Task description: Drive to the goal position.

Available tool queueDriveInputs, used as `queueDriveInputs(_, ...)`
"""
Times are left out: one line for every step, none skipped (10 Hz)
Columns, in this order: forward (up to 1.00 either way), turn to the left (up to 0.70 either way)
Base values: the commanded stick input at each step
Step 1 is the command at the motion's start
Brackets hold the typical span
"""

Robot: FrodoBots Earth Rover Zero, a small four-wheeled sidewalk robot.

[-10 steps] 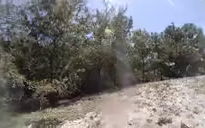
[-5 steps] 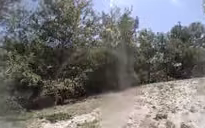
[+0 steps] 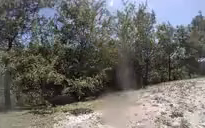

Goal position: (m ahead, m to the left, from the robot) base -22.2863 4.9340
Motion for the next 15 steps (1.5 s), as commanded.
queueDriveInputs(-0.30,-0.75)
queueDriveInputs(-0.30,-0.75)
queueDriveInputs(-0.30,-0.75)
queueDriveInputs(-0.30,-0.75)
queueDriveInputs(-0.30,-0.75)
queueDriveInputs(-0.30,-0.75)
queueDriveInputs(-0.30,-0.75)
queueDriveInputs(-0.30,-0.75)
queueDriveInputs(-0.30,-0.75)
queueDriveInputs(-0.30,-0.75)
queueDriveInputs(-0.30,-0.75)
queueDriveInputs(-0.30,-0.75)
queueDriveInputs(-0.30,-0.75)
queueDriveInputs(-0.30,-0.75)
queueDriveInputs(-0.30,-0.75)
